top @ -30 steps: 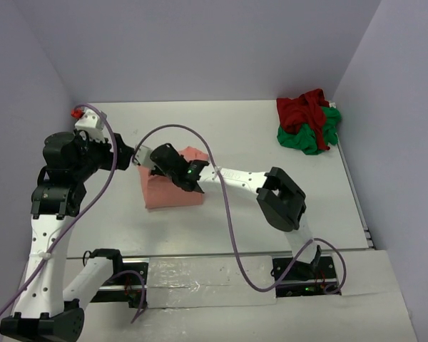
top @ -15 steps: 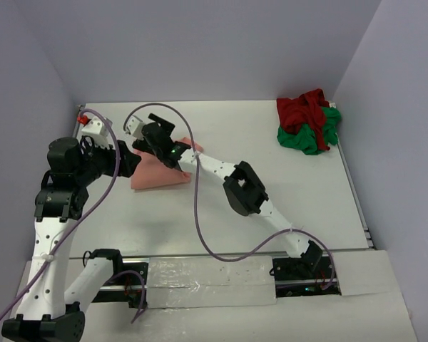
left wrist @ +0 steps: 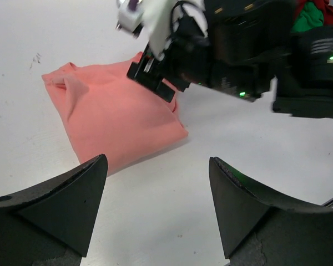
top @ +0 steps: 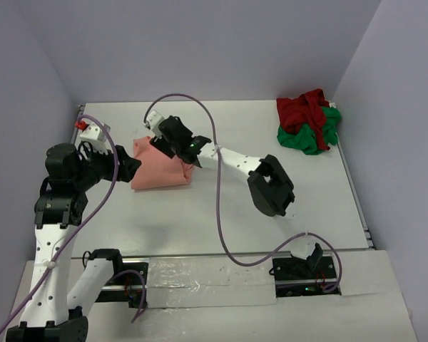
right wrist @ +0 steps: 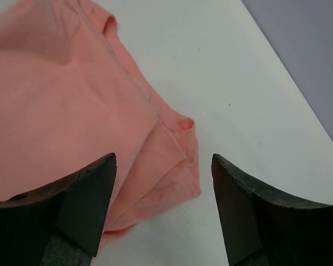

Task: Fold and stack the t-shirts
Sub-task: Fold the tshirt, then neatly place the folded tshirt to the corner

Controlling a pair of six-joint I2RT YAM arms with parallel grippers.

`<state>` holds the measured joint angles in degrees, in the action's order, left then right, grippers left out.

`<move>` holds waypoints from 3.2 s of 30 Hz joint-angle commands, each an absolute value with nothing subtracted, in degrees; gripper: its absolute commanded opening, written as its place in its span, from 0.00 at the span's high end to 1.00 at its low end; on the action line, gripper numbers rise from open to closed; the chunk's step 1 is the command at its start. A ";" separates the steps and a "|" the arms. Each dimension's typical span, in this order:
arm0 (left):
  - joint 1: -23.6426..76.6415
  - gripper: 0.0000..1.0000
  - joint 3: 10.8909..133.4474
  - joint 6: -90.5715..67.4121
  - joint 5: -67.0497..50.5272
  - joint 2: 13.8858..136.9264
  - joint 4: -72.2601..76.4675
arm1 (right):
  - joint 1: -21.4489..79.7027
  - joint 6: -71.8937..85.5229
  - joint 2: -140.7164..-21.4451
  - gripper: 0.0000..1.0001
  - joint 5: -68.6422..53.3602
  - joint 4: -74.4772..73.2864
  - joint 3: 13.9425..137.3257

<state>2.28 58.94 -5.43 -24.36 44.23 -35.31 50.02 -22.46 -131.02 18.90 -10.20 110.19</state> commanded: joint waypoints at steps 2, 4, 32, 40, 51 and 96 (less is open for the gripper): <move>1.32 0.17 59.50 -6.33 -26.37 43.42 -32.69 | 50.27 -14.42 -121.47 0.27 12.67 -12.03 108.63; 1.14 0.17 59.41 -6.59 -26.37 43.07 -32.35 | 50.45 -13.10 -119.71 0.52 10.03 -12.39 107.32; 8.87 1.00 62.75 -5.45 -31.65 88.06 -21.02 | 40.96 -5.98 -86.31 1.00 12.66 -30.32 92.37; 14.14 0.97 64.42 -5.81 -23.12 96.84 -14.95 | 39.73 -5.28 -83.94 1.00 9.67 -30.76 92.02; 17.67 1.00 71.44 -9.57 -11.44 111.86 -11.86 | 38.41 -4.75 -79.63 1.00 8.35 -32.78 94.04; -6.68 0.97 79.81 -11.69 -0.79 90.53 -28.21 | 31.29 -2.72 -70.05 1.00 1.41 -32.61 90.97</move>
<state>-6.50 82.32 -11.42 0.58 93.73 -24.69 31.81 -2.63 -71.92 2.02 -34.30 91.31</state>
